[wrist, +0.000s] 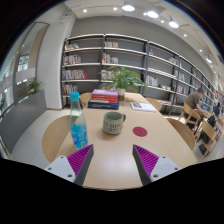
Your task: Pour water
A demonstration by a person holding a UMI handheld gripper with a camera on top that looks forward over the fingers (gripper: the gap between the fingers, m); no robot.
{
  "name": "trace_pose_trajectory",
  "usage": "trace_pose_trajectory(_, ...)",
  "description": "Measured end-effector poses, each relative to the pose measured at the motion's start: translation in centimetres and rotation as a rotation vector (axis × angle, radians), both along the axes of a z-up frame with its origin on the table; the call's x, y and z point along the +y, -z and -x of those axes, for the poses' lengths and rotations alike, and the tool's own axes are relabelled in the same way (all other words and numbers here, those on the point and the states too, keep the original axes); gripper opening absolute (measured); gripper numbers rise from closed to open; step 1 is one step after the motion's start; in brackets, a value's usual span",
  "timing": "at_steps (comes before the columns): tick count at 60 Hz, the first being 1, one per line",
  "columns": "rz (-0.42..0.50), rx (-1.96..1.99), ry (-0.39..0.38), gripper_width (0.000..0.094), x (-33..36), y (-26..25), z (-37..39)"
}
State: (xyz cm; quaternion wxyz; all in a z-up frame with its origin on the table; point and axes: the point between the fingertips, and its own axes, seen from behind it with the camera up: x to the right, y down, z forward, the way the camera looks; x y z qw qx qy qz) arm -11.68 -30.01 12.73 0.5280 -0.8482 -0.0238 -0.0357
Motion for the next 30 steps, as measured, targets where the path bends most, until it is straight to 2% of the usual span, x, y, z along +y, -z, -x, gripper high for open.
trace_pose_trajectory(10, -0.012, 0.054, -0.106, 0.0802, 3.1, 1.9, 7.0)
trace_pose_trajectory(30, -0.052, 0.073, -0.181, 0.0799, 11.3, 3.3, 13.5)
